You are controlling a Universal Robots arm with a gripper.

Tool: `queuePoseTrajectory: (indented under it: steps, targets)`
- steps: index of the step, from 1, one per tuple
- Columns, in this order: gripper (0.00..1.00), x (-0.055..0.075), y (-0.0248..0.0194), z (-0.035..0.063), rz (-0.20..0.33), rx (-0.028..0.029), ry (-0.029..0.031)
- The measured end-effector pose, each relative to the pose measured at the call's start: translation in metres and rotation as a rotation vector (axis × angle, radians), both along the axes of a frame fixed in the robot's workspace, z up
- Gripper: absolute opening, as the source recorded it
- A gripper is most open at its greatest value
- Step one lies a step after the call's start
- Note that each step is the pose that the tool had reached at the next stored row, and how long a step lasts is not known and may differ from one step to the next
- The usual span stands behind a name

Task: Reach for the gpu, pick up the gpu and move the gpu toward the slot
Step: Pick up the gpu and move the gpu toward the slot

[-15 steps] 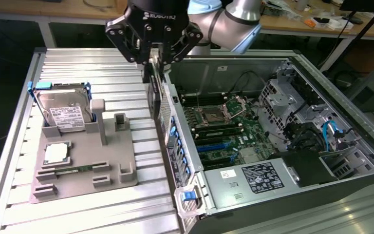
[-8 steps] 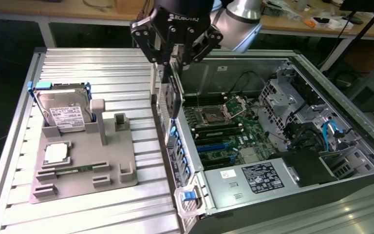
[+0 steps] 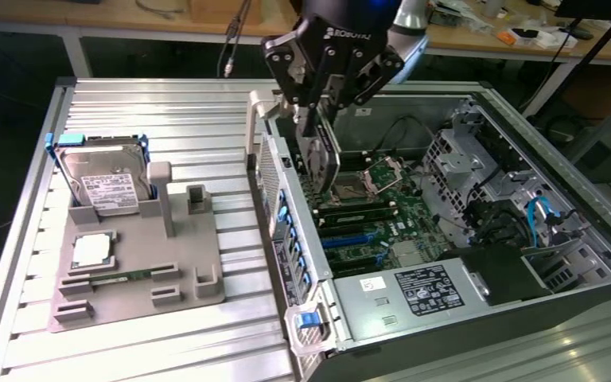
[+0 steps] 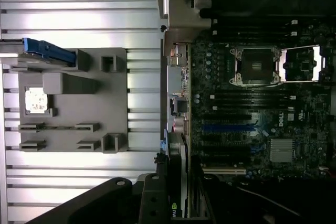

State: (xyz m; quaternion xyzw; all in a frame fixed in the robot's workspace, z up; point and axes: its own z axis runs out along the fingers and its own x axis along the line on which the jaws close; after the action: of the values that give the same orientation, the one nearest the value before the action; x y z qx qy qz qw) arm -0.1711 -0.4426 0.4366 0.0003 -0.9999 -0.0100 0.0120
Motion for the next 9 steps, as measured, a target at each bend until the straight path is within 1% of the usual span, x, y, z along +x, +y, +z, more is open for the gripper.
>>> queuePoseTrajectory:
  steps: [5,9]
  targets:
    - [0.27,0.023,-0.0012,0.0,0.0,-0.0027,0.0051]
    - [0.27,0.041,-0.0017,0.0,0.0,-0.0067,0.0089]
